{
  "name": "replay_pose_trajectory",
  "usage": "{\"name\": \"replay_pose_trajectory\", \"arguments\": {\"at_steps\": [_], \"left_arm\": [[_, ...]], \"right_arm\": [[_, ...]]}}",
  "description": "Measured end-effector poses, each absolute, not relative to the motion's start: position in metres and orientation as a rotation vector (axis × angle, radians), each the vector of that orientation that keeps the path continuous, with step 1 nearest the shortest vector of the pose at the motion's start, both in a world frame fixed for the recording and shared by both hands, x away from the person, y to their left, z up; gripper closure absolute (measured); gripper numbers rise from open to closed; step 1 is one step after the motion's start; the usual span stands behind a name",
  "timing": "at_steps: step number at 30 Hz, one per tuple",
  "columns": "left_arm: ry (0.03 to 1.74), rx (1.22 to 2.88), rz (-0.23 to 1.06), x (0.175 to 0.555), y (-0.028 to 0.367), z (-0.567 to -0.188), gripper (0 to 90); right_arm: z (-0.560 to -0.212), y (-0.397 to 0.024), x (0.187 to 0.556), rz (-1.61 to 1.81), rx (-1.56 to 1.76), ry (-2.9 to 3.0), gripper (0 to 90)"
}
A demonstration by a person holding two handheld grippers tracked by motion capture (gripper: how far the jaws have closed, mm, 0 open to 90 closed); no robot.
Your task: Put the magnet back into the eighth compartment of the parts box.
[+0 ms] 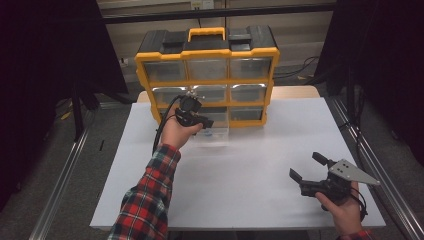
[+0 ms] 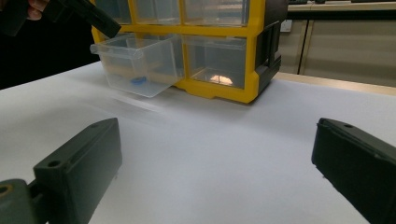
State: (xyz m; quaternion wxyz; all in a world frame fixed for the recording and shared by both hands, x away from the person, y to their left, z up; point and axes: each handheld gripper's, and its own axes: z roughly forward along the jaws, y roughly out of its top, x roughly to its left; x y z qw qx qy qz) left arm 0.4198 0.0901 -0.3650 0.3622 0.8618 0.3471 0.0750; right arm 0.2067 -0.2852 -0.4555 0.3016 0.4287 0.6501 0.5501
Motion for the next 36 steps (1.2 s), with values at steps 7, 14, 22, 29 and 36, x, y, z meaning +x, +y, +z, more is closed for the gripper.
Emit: {"name": "replay_pose_trajectory", "arguments": {"at_steps": [7,14,22,29,36], "left_arm": [[0.885,2.232,0.171,0.416,0.093,-0.365,74.3],[0.873,2.228,0.159,0.412,0.095,-0.363,74.3],[0.863,2.235,0.157,0.407,0.094,-0.364,77.7],[0.860,2.251,0.118,0.404,0.094,-0.369,90.0],[0.885,2.229,0.099,0.402,0.094,-0.376,90.0]], "right_arm": [[-0.455,-0.286,0.206,1.460,1.139,1.721,0.9],[-0.455,-0.285,0.207,1.460,1.139,1.722,1.0],[-0.455,-0.286,0.206,1.459,1.140,1.720,1.0],[-0.455,-0.286,0.206,1.460,1.141,1.718,1.0],[-0.455,-0.286,0.206,1.460,1.141,1.720,1.0]]}}
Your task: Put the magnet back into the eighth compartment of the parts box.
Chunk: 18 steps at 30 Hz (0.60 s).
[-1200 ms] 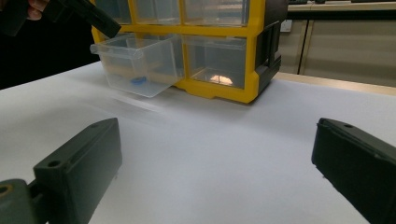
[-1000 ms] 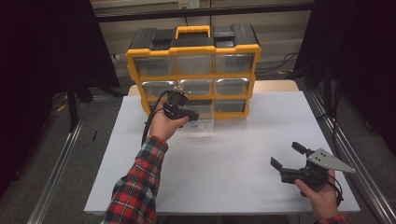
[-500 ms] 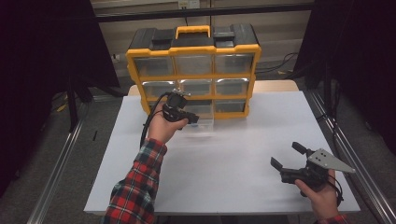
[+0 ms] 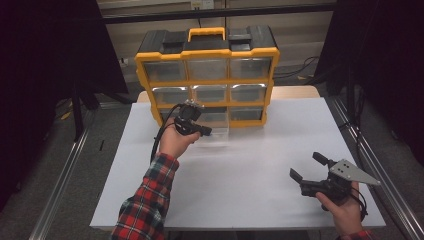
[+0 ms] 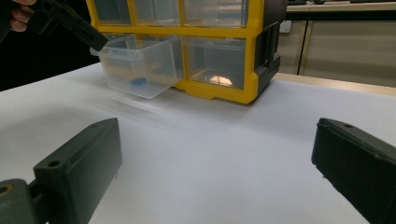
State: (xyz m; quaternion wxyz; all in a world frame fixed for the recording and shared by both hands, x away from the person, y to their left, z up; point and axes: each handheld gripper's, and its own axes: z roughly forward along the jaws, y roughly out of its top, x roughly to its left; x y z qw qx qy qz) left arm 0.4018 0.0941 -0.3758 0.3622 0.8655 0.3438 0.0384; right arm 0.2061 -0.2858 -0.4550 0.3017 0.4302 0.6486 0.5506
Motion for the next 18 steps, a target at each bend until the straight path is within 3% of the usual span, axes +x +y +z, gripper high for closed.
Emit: {"name": "replay_pose_trajectory", "arguments": {"at_steps": [18], "left_arm": [[0.844,2.243,0.098,0.396,0.092,-0.388,90.0]], "right_arm": [[-0.455,-0.286,0.206,1.463,1.137,1.719,0.9]]}}
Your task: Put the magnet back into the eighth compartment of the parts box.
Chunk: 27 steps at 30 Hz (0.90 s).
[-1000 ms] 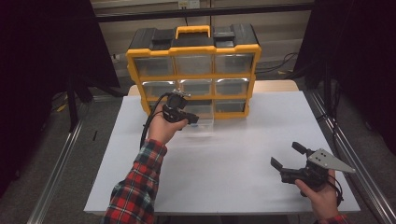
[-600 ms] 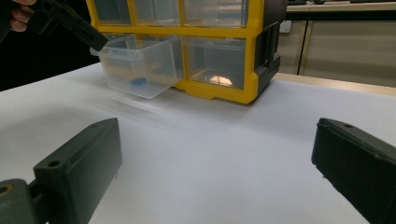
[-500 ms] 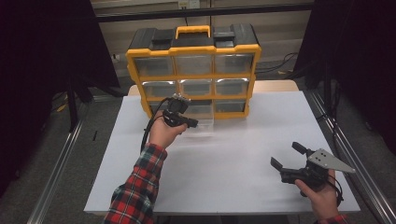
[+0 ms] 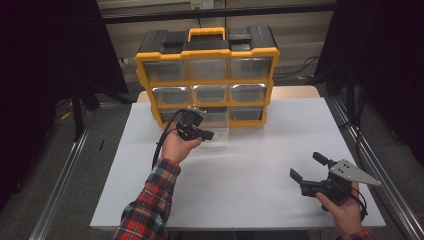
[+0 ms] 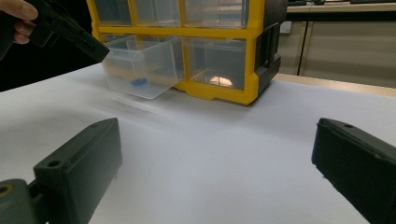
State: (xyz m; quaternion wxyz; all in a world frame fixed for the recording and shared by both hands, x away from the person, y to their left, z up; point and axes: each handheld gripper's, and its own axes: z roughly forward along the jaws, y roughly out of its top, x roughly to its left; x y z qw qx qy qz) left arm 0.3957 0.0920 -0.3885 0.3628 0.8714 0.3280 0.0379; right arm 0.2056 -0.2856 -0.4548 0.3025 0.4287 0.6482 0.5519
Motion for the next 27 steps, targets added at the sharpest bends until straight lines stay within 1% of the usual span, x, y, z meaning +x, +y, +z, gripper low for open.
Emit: {"name": "replay_pose_trajectory", "arguments": {"at_steps": [14,19,27], "left_arm": [[0.843,2.252,0.109,0.3966,0.0905,-0.3940,90.0],[0.860,2.254,0.143,0.3961,0.0887,-0.3947,90.0],[0.857,2.242,0.142,0.3967,0.0888,-0.3959,90.0]], "right_arm": [[-0.4547,-0.2856,0.2058,1.463,1.143,1.712,1.0],[-0.4547,-0.2861,0.2055,1.466,1.141,1.718,0.9],[-0.4546,-0.2863,0.2053,1.465,1.143,1.715,0.9]]}}
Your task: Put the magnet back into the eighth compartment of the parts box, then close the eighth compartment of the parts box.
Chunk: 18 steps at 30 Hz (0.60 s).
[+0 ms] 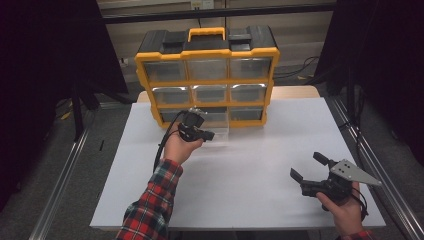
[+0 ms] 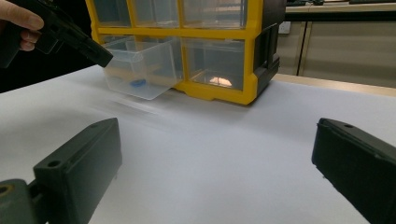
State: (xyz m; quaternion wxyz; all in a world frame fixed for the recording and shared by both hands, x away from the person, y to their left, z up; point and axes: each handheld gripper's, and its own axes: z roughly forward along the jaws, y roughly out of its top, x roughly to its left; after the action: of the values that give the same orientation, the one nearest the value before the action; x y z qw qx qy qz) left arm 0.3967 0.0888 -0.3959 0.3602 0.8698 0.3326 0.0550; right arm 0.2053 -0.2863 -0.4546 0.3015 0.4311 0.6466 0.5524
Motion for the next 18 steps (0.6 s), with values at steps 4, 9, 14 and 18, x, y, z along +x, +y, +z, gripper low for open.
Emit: {"name": "replay_pose_trajectory", "arguments": {"at_steps": [4,9,14,18], "left_arm": [[0.864,2.229,0.147,0.3972,0.0892,-0.3963,90.0],[0.870,2.237,0.156,0.3971,0.0894,-0.3952,90.0],[0.866,2.234,0.157,0.3976,0.0890,-0.3951,90.0],[0.862,2.229,0.159,0.3981,0.0883,-0.3948,90.0]], "right_arm": [[-0.4544,-0.2866,0.2051,1.467,1.141,1.711,0.9],[-0.4544,-0.2866,0.2053,1.463,1.145,1.713,0.9],[-0.4547,-0.2865,0.2054,1.463,1.140,1.718,0.9],[-0.4545,-0.2873,0.2053,1.464,1.139,1.715,0.9]]}}
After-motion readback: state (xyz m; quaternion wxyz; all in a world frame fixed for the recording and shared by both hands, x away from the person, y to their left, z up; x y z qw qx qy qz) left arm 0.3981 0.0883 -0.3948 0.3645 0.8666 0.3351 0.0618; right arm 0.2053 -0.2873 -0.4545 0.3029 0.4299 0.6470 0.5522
